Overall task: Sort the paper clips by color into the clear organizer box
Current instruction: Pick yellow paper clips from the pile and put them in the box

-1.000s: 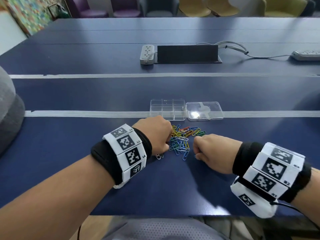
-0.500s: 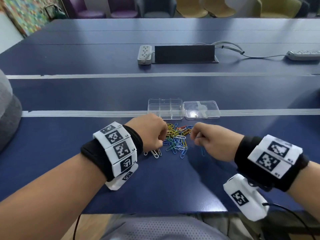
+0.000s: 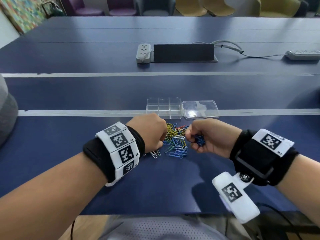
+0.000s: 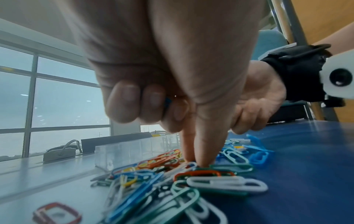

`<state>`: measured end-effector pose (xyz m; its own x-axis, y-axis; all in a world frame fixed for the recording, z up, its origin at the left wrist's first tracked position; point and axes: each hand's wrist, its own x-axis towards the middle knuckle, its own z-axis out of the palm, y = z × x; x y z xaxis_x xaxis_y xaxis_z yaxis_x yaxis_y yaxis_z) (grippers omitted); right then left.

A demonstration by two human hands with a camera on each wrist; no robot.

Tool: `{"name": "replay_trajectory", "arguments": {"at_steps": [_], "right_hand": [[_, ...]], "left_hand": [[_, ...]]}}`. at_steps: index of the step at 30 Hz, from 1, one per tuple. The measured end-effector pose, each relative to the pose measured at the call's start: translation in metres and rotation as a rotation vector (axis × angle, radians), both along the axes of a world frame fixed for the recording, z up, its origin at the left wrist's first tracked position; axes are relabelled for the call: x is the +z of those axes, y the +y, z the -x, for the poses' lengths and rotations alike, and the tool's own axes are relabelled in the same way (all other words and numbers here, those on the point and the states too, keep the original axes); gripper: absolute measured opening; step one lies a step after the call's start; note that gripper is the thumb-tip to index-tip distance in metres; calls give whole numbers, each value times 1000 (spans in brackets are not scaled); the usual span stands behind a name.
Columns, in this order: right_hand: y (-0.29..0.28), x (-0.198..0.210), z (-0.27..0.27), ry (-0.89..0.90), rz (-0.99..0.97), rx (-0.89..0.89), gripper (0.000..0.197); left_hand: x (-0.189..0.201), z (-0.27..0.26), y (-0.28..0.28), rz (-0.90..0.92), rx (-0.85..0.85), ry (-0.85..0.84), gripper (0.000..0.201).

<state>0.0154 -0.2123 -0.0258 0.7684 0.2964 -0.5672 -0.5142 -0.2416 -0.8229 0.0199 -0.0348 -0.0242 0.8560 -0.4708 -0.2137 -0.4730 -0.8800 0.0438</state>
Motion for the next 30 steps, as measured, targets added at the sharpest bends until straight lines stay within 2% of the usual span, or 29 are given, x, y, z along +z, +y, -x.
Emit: {"name": "replay_trajectory", "arguments": {"at_steps": [2, 5, 8, 11, 15, 19, 22, 25, 28, 30], "right_hand": [[3, -3, 1, -149, 196, 118, 22], [2, -3, 6, -419, 569, 434, 14], [5, -1, 13, -595, 763, 603, 13], [7, -2, 13, -673, 832, 647, 18], [7, -4, 13, -666, 875, 722, 16], [4, -5, 17, -699, 906, 724, 23], [5, 0, 15, -703, 906, 695, 24], [5, 6, 2, -537, 801, 666, 18], [5, 12, -15, -268, 432, 441, 21], [5, 19, -25, -118, 195, 244, 25]], "left_hand": [[-1, 0, -1, -21, -26, -5, 15], [-3, -1, -2, -10, -43, 5, 19], [-1, -2, 0, 94, 28, 49, 14], [4, -3, 1, 191, 127, 115, 29], [10, -9, 3, 356, 274, 218, 36], [5, -13, 8, 420, 271, 267, 39], [2, -22, 14, 699, 413, 486, 25], [8, -31, 20, 1046, 576, 671, 23], [15, -36, 27, 1259, 712, 748, 29], [17, -37, 31, 1319, 782, 806, 28]]}}
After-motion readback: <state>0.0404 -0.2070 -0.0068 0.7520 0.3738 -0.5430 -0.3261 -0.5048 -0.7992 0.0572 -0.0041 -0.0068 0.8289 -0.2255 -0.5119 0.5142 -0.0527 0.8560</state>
